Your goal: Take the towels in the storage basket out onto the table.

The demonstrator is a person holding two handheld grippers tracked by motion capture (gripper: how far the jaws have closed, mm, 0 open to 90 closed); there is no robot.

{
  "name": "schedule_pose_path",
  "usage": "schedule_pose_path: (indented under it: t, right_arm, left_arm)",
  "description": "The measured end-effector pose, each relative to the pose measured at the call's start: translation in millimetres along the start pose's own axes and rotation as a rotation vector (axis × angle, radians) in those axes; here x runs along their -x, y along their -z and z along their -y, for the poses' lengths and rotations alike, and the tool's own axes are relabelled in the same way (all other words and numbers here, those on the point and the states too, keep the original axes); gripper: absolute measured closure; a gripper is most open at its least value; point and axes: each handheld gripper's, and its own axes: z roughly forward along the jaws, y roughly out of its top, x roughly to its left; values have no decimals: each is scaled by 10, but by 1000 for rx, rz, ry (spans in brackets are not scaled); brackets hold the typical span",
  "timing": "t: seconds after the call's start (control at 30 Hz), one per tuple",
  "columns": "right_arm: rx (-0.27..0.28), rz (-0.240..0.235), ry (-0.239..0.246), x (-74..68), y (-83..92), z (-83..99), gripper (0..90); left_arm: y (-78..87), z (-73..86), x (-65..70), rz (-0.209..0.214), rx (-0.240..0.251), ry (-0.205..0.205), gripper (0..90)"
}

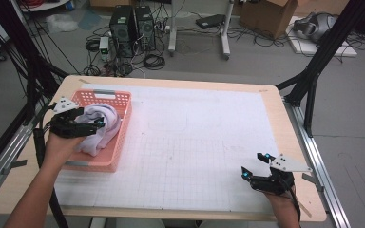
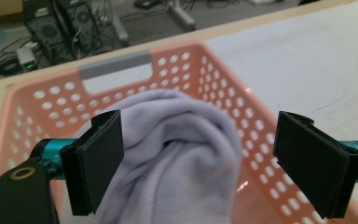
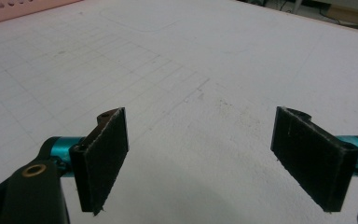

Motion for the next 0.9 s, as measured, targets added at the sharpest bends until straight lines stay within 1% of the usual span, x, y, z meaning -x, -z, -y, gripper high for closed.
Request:
schedule_pose_path:
  t: [0.07,0.1,0.17,0.2,0.23,0.27,0.3,0.33,0.4,0.47,0.5,0.57,0.6,0.73,0.8,0.9]
  right_arm:
    - [-1,0,1,0,0,0,179]
    - [0,1,0,-1,-2,0,179]
    - [0,0,4,-1,-7,0,179]
    - [-3,-4,4,-4,-10,1,179]
    - [-5,-3,6,-6,-11,1,179]
    - [-4,-3,10,-7,-16,1,179]
    - [-9,-5,5,-13,-18,1,179]
    - [-8,-6,10,-11,-24,1,179]
    - [-13,-10,4,-22,-28,1,179]
    - [-15,-11,12,-24,-32,1,179]
    - [-17,-12,8,-30,-33,0,179]
    - [-17,-12,16,-27,-35,1,179]
    - [-16,-12,17,-26,-37,3,179]
    - [-20,-11,16,-23,-31,5,179]
    - [-21,-11,16,-21,-31,8,179]
    - [-21,-11,20,-20,-35,10,180]
  left_arm:
    - [-39,22,-37,-16,-30,-4,167]
    - [-60,35,-59,-21,-53,-11,167]
    - [-106,62,-90,-37,-91,-7,174]
    - [-133,77,-104,-40,-106,-5,175]
    - [-133,77,-104,-40,-106,-5,174]
    - [-188,110,-129,-38,-142,-12,174]
    - [-188,110,-129,-38,-142,-12,173]
    - [-250,139,-145,-38,-178,-15,171]
    - [-303,156,-160,-40,-208,-20,163]
    - [-360,174,-162,-22,-235,-16,157]
    - [-390,186,-165,-9,-255,-17,149]
    - [-452,221,-167,7,-300,-16,125]
    - [-480,238,-175,12,-322,-25,123]
    - [-551,280,-198,11,-348,-31,111]
    - [-593,298,-186,13,-363,-31,93]
    - [-682,322,-106,6,-404,-75,36]
